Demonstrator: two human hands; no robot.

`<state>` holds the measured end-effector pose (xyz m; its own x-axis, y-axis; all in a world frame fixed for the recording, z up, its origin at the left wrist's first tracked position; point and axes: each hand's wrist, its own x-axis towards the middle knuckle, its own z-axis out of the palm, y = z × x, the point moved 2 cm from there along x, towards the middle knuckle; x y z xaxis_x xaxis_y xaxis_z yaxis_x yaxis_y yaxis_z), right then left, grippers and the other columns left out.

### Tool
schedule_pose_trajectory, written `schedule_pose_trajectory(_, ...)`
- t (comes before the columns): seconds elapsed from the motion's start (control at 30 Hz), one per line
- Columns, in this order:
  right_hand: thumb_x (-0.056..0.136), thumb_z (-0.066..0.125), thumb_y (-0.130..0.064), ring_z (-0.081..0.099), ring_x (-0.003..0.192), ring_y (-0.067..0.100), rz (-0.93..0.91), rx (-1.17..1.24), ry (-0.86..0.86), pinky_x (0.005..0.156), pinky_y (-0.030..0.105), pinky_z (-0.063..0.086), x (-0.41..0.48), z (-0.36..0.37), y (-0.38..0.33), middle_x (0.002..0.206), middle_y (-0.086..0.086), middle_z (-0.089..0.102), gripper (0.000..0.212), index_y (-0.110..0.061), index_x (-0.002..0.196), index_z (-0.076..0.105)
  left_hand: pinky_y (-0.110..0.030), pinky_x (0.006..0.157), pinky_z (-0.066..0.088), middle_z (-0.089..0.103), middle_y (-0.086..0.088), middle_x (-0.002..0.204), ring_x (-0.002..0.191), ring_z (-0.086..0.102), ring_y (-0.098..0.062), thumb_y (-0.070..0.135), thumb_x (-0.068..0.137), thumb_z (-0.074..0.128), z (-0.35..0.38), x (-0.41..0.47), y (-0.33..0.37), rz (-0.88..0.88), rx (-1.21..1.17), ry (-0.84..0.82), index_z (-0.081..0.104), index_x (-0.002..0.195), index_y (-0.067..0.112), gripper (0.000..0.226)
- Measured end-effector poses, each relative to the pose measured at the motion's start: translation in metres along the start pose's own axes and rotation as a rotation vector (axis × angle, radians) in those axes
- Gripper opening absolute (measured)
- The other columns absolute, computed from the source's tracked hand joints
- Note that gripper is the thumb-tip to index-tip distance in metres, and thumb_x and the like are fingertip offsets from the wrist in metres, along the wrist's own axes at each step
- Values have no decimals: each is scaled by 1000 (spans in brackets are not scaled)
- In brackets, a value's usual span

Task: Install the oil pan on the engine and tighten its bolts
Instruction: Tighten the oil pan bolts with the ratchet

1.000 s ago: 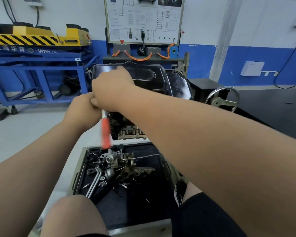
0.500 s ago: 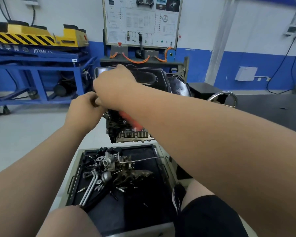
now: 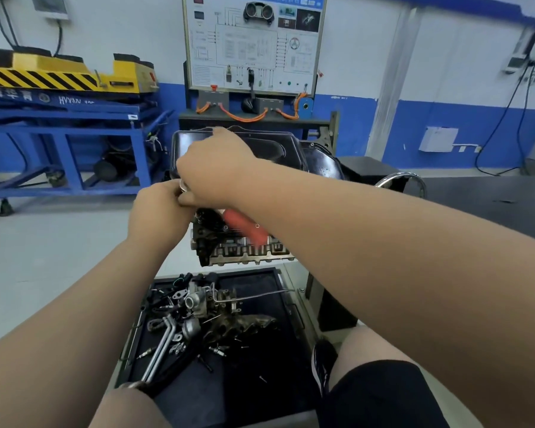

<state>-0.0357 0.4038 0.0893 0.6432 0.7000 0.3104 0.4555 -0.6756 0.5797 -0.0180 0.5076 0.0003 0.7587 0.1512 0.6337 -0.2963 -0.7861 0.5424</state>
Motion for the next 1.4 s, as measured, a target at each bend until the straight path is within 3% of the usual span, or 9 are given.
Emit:
schedule_pose_trajectory(0.1, 87, 49, -38, 42, 59, 16, 116, 108, -33, 55, 29, 30, -2, 2, -4, 69, -3, 41, 19, -23, 77, 45, -24, 46, 27, 48, 7, 45, 52, 45, -19, 2, 76, 53, -1, -3, -1, -1, -49, 14, 46, 54, 25, 32)
schedule_pose_trajectory(0.2, 90, 45, -21, 51, 101, 22, -93, -44, 66, 71, 33, 35, -1, 3, -1, 96, -2, 63, 17, -21, 97, 61, -26, 53, 36, 62, 15, 57, 60, 57, 0, 22, 86, 61, 1, -5, -5, -80, -216, -16, 55, 66, 29, 22)
schedule_pose_trajectory(0.27, 91, 43, -17, 46, 110, 22, -165, -92, 111, 81, 35, 36, 0, 3, 2, 104, -3, 65, 22, -22, 102, 62, -33, 68, 45, 65, 12, 76, 77, 61, -13, 29, 87, 62, 5, -4, -5, -118, -211, -32, 54, 84, 28, 9)
schedule_pose_trajectory(0.47, 90, 44, -45, 39, 60, 18, 4, 9, 51, 72, 35, 28, -4, 6, -4, 60, -6, 31, 29, -24, 70, 39, -42, 69, 44, 61, -9, 71, 72, 53, -36, 17, 70, 38, 7, -4, -3, -123, -47, 86, 57, 82, 7, 24)
schedule_pose_trajectory(0.57, 89, 47, -41, 50, 80, 21, -16, 9, 34, 76, 36, 32, -3, 4, 0, 72, -5, 49, 21, -24, 80, 55, -32, 57, 39, 64, -4, 66, 64, 55, -20, 16, 80, 53, 6, -6, -6, -122, -153, 83, 62, 77, 11, 11)
schedule_pose_trajectory(0.7, 92, 44, -16, 45, 111, 24, -193, -129, 86, 86, 37, 32, -1, 1, 9, 104, -1, 63, 21, -22, 103, 62, -36, 78, 38, 62, 8, 68, 74, 56, -19, 31, 86, 60, 9, -2, -1, -104, -32, 31, 58, 74, 21, 16)
schedule_pose_trajectory(0.9, 90, 44, -42, 40, 65, 19, 122, 78, -54, 67, 30, 34, -2, 0, 0, 64, -6, 32, 22, -23, 78, 42, -34, 71, 17, 48, 5, 57, 66, 42, -24, 10, 80, 42, 12, 0, 3, -209, 106, 134, 48, 65, 20, 20)
schedule_pose_trajectory(1.13, 93, 45, -14, 47, 109, 24, -126, -149, 22, 84, 36, 31, -2, -3, 8, 104, 2, 62, 19, -21, 102, 61, -32, 74, 17, 61, 11, 70, 77, 56, -19, 36, 90, 56, 10, -4, -3, 28, 58, 46, 56, 74, 26, 19)
schedule_pose_trajectory(1.4, 90, 45, -46, 45, 78, 23, 153, 74, -154, 63, 32, 34, -6, -5, 2, 96, -2, 53, 32, -23, 108, 59, -33, 73, 17, 43, 8, 50, 56, 43, -21, 19, 84, 38, 12, -3, 1, -71, 142, 108, 40, 56, 24, 29)
